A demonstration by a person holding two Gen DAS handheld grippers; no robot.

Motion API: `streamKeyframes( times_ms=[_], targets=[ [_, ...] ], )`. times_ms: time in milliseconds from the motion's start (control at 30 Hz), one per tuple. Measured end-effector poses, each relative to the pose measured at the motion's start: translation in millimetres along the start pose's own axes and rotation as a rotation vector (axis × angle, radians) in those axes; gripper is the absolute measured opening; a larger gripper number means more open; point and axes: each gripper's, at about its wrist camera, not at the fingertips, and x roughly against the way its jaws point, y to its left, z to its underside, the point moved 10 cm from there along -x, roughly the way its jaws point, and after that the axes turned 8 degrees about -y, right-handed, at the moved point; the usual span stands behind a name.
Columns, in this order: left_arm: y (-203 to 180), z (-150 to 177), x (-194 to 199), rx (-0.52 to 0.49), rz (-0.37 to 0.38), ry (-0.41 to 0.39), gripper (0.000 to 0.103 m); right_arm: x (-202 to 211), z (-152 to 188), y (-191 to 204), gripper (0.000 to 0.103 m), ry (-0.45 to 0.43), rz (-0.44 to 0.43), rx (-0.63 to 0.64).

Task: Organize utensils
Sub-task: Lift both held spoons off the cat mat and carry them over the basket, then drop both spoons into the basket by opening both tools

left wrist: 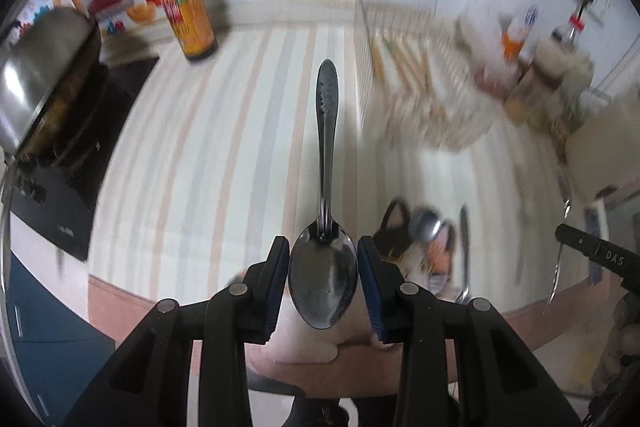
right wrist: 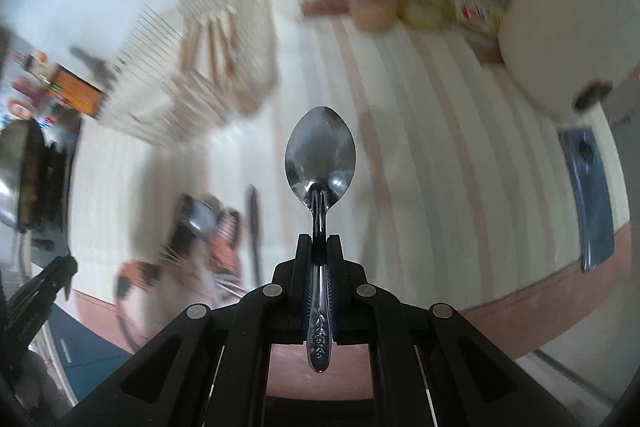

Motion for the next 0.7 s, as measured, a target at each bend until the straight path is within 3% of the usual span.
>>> streamKeyframes(
  times_ms=[300, 500, 700],
  targets=[
    [-27.4, -102.8, 36.7, 0.037, 0.094, -0.125, 0.032, 17.6, -97.8, 69.8, 0.007, -0.090, -0.195, 0.016],
    [-56.8, -155.7, 4.8, 0.063, 0.173, -0.085, 0.032, 0.8, -155.6, 93.6, 0.007, -0.085, -0.233, 0.028],
    [-71.6, -177.1, -47.4, 0.082, 0.194, 0.000, 0.032, -40.1, -187.7, 112.7, 0.007, -0.030, -0.211, 0.060]
  ],
)
